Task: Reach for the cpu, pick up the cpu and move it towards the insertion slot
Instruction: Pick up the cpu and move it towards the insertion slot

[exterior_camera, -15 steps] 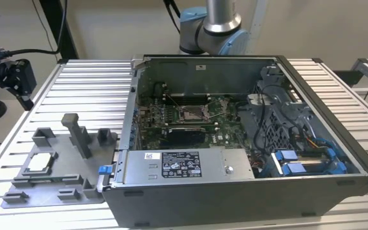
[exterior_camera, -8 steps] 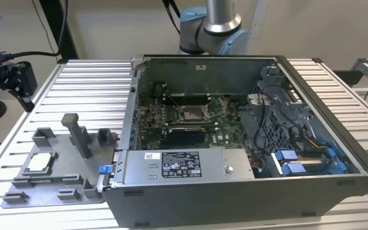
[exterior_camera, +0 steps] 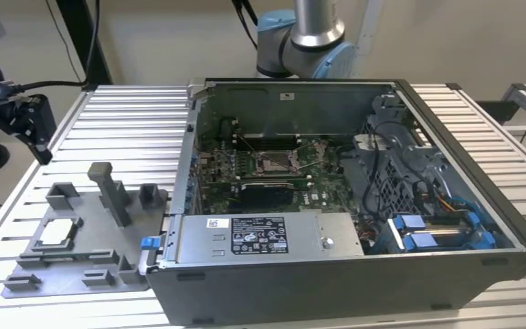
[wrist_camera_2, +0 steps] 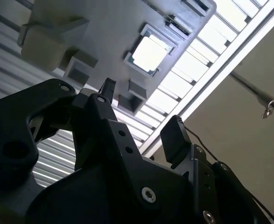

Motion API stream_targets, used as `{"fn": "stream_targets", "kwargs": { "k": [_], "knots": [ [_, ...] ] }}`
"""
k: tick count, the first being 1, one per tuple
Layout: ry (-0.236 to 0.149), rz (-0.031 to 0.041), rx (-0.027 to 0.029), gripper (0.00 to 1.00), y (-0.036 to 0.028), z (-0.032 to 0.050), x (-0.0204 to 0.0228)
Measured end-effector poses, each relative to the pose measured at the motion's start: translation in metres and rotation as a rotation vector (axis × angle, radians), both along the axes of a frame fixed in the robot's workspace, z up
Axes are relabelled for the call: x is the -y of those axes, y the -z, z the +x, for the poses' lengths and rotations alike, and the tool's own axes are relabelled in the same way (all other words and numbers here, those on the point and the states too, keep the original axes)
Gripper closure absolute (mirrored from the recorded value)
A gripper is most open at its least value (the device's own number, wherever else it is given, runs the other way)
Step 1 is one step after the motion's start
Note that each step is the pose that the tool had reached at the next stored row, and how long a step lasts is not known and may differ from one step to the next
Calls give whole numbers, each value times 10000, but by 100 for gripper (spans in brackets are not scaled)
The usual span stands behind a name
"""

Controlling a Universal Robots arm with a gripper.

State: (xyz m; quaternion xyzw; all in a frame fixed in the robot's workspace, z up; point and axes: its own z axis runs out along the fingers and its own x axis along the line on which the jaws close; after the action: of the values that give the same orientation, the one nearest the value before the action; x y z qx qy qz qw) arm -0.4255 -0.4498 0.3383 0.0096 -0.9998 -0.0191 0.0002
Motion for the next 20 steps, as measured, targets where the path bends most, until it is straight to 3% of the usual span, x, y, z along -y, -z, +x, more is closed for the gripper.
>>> {"fn": "stream_targets", "kwargs": {
  "k": [4,20],
  "knots": [
    [0,1,1,0,45,0,0],
    [0,82,0,0,47,0,0]
  ]
}}
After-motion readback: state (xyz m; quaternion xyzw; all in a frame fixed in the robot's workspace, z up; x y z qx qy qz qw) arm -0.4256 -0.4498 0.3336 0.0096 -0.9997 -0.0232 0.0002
